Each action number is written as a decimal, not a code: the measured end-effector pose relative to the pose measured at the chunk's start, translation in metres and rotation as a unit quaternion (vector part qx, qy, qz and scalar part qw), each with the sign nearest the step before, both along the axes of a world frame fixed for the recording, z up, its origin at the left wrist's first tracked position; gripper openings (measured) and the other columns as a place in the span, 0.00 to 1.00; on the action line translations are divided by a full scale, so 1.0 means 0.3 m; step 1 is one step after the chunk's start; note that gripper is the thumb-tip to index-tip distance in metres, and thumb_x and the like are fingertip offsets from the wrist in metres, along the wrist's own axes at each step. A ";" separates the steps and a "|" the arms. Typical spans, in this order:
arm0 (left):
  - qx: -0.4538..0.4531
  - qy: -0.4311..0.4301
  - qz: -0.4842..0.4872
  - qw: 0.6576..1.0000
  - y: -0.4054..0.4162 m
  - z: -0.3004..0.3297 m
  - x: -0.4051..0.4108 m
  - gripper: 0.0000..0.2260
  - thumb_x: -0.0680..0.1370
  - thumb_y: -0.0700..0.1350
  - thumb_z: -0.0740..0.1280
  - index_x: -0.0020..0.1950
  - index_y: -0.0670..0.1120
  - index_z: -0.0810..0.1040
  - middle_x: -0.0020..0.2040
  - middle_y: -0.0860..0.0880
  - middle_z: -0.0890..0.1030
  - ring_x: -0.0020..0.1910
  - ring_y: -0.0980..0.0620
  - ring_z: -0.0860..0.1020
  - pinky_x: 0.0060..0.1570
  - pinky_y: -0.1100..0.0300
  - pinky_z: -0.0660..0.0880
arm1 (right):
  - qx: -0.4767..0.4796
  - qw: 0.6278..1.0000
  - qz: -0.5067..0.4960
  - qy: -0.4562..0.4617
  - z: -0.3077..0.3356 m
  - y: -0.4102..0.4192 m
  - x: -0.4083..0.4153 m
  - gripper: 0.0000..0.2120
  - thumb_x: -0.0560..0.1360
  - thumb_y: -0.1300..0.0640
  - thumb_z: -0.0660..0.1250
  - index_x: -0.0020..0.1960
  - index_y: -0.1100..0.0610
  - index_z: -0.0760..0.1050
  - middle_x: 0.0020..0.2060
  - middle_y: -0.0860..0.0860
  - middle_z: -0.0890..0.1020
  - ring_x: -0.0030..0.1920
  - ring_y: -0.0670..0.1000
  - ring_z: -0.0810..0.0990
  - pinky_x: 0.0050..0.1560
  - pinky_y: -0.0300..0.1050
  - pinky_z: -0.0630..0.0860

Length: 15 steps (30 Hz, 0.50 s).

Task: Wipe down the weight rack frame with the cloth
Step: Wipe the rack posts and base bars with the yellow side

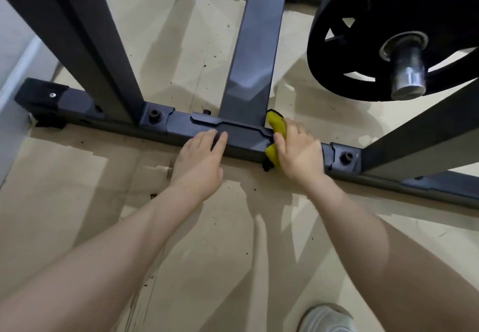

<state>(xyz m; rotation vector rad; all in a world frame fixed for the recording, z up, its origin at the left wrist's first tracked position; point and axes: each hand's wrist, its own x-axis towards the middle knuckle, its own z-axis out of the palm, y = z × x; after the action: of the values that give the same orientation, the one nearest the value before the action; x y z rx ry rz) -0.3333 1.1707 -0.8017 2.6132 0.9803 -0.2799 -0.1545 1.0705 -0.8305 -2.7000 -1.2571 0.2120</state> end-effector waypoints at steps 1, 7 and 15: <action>0.007 -0.009 -0.019 1.000 -0.008 -0.002 0.010 0.29 0.79 0.42 0.56 0.78 0.47 0.47 0.77 0.47 0.49 0.75 0.49 0.49 0.73 0.56 0.48 | 0.002 1.000 0.010 -0.016 0.008 -0.046 0.037 0.22 0.81 0.47 0.52 0.62 0.63 0.70 0.53 0.64 0.78 0.49 0.65 0.76 0.48 0.54 0.68; 0.007 -0.012 -0.108 0.994 -0.035 -0.030 0.088 0.31 0.79 0.41 0.56 0.78 0.46 0.43 0.78 0.48 0.42 0.77 0.49 0.44 0.74 0.56 0.42 | 0.038 0.997 -0.066 -0.030 -0.013 -0.057 -0.018 0.23 0.76 0.51 0.52 0.58 0.66 0.73 0.51 0.65 0.79 0.50 0.65 0.76 0.54 0.55 0.70; -0.045 -0.072 -0.074 0.994 -0.002 -0.016 0.091 0.21 0.80 0.37 0.53 0.74 0.45 0.60 0.78 0.51 0.52 0.76 0.54 0.50 0.72 0.60 0.53 | 0.033 0.994 -0.069 -0.075 -0.007 -0.152 0.067 0.23 0.69 0.60 0.52 0.58 0.70 0.73 0.55 0.66 0.78 0.55 0.66 0.76 0.62 0.56 0.66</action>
<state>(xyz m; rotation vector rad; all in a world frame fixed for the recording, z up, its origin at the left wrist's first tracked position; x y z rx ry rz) -0.3061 1.1702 -0.8067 2.5862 0.7112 -0.1633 -0.1345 1.0249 -0.8327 -2.7743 -1.0862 -0.0490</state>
